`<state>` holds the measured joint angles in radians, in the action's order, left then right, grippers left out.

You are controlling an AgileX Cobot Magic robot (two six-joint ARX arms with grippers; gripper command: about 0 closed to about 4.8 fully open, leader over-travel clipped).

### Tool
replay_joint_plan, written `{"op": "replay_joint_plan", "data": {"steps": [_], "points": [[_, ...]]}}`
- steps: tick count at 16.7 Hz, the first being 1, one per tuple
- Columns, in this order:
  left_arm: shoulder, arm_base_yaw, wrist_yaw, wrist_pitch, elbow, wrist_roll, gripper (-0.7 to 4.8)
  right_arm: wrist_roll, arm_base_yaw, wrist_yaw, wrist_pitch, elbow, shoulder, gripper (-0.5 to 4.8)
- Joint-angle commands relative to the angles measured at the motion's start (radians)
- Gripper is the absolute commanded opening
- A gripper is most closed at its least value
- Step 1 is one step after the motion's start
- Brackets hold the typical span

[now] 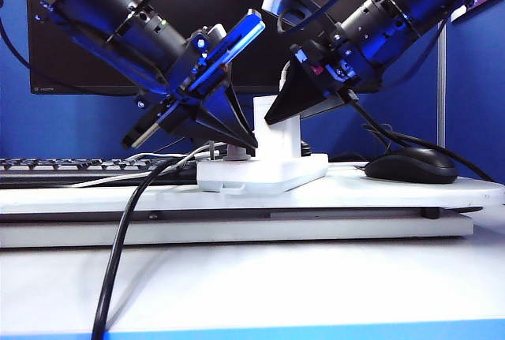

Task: Unplug the white charger from the socket, then place it next to the socket.

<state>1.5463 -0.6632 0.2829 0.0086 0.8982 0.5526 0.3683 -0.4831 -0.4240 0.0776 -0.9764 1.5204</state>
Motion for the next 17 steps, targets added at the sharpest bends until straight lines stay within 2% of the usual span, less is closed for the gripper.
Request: {"op": "replay_joint_plan", "data": {"steps": [1,4,7,8,11,14,17], "points": [[0.011,0.0,0.036,0.013,0.003,0.028,-0.05,0.01,0.0,0.006,-0.031,-0.005,-0.005,0.08],[0.014,0.0,0.042,-0.004,0.003,0.03,-0.05,0.01,0.0,0.007,-0.031,-0.005,-0.005,0.06],[0.017,0.0,0.054,-0.008,0.003,-0.071,-0.05,0.002,0.0,0.006,-0.033,-0.005,-0.005,-0.01],[0.017,0.0,0.049,-0.009,0.003,-0.137,-0.05,-0.006,0.0,0.006,-0.036,-0.006,-0.005,-0.01],[0.017,0.0,0.042,-0.017,0.003,-0.233,-0.05,-0.034,0.0,0.005,-0.055,-0.006,-0.005,-0.01],[0.019,0.0,-0.003,-0.054,0.003,-0.269,-0.05,-0.081,0.0,0.003,-0.097,-0.006,-0.005,-0.01],[0.037,0.0,-0.019,-0.043,0.003,-0.269,-0.05,-0.09,0.0,0.0,-0.106,-0.006,-0.005,-0.01]]}}
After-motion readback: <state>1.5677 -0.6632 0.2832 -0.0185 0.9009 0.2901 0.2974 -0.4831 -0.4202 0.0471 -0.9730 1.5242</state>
